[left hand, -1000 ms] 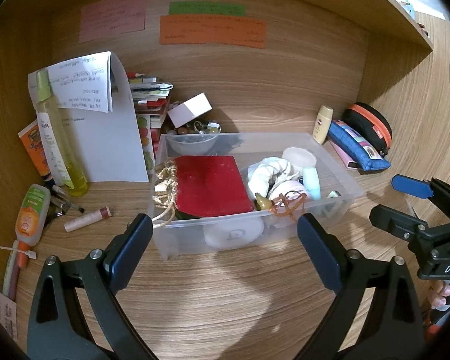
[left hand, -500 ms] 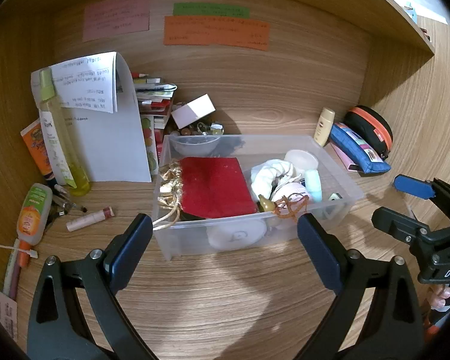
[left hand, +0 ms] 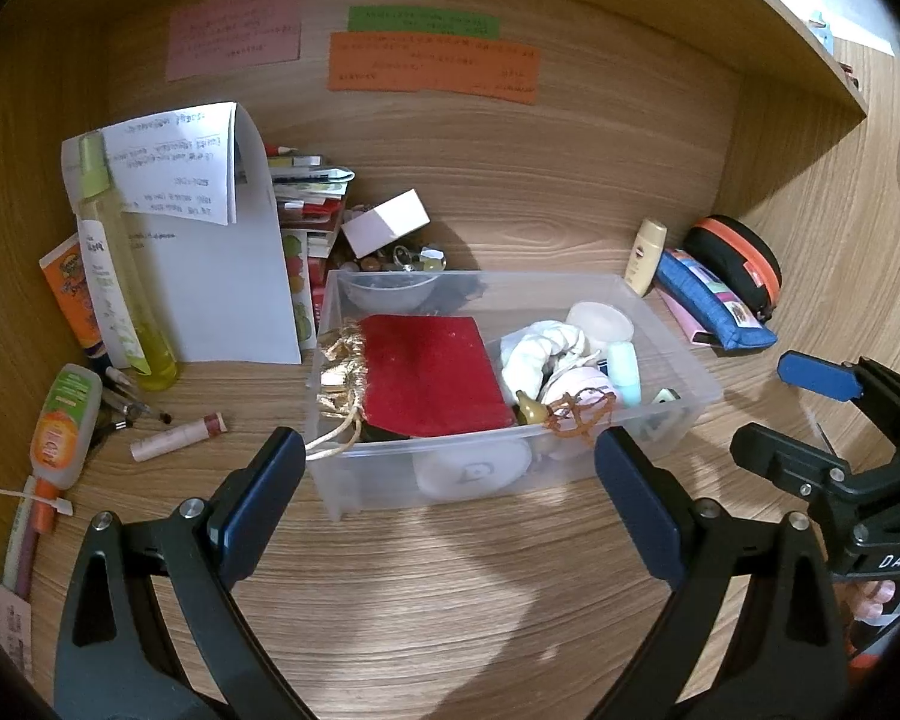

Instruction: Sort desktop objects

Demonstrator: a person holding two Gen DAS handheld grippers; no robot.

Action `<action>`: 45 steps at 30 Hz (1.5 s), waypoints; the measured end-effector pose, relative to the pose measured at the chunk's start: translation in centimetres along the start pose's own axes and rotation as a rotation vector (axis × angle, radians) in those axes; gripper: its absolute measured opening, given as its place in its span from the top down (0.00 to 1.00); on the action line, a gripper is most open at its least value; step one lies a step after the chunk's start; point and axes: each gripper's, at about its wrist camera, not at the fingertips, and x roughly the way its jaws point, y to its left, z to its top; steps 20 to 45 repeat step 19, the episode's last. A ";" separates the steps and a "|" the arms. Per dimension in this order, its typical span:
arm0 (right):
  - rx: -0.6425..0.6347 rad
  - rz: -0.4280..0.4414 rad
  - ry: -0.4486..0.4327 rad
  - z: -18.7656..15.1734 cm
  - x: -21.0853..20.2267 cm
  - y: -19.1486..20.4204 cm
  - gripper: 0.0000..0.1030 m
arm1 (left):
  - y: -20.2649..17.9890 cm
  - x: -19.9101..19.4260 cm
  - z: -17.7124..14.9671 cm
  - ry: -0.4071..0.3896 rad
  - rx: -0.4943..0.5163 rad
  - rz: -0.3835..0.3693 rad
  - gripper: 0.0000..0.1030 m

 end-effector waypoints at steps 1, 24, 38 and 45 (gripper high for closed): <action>0.000 0.000 0.000 0.0 0.0 0.0 0.14 | 0.0 0.0 0.0 -0.001 0.000 0.000 0.05; 0.003 0.004 0.003 0.0 0.1 -0.1 0.14 | -0.3 0.1 -0.1 0.007 0.012 -0.011 0.05; 0.003 0.004 0.003 0.0 0.1 -0.1 0.14 | -0.3 0.1 -0.1 0.007 0.012 -0.011 0.05; 0.003 0.004 0.003 0.0 0.1 -0.1 0.14 | -0.3 0.1 -0.1 0.007 0.012 -0.011 0.05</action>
